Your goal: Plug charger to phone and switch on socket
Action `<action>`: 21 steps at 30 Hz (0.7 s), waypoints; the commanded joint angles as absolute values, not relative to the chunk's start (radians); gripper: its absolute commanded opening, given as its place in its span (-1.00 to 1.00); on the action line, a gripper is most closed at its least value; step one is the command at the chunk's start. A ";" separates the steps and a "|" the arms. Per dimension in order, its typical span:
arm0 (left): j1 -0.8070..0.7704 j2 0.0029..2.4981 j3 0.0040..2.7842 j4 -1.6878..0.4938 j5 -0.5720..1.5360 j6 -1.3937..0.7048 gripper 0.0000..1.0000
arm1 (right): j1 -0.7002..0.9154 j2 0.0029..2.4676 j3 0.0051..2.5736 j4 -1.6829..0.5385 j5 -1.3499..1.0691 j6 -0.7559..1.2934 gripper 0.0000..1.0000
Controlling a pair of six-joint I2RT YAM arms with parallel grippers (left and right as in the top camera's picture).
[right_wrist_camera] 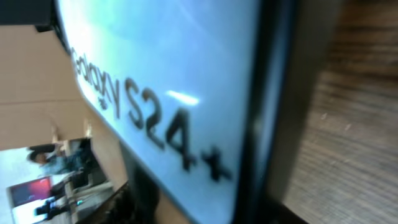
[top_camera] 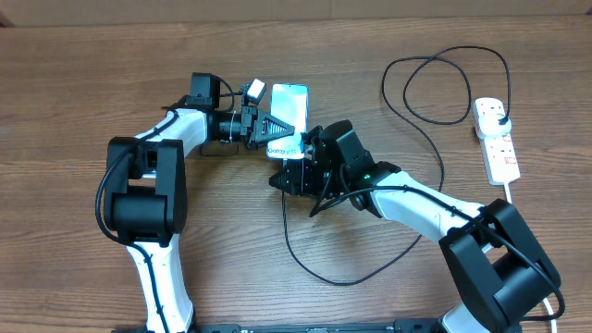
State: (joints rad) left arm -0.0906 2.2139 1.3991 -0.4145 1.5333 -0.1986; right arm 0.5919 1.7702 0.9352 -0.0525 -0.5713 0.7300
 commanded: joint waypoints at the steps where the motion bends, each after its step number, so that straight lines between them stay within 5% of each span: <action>1: -0.099 2.171 1.403 -0.410 1.578 -0.161 -0.91 | 0.600 1.764 0.949 -0.030 -0.490 0.725 -0.21; 8: -0.099 2.171 1.403 -0.410 1.570 -0.161 -0.91 | 0.591 1.764 0.949 0.022 -0.495 0.730 -0.93; 21: -0.099 2.171 1.403 -0.410 1.564 -0.160 -0.92 | 0.547 1.764 0.950 0.083 -0.527 0.805 -0.93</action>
State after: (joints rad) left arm -0.0902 2.2139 1.4006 -0.4026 1.5181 -0.1837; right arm 0.5972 1.7702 0.9344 0.0334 -0.5606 0.7750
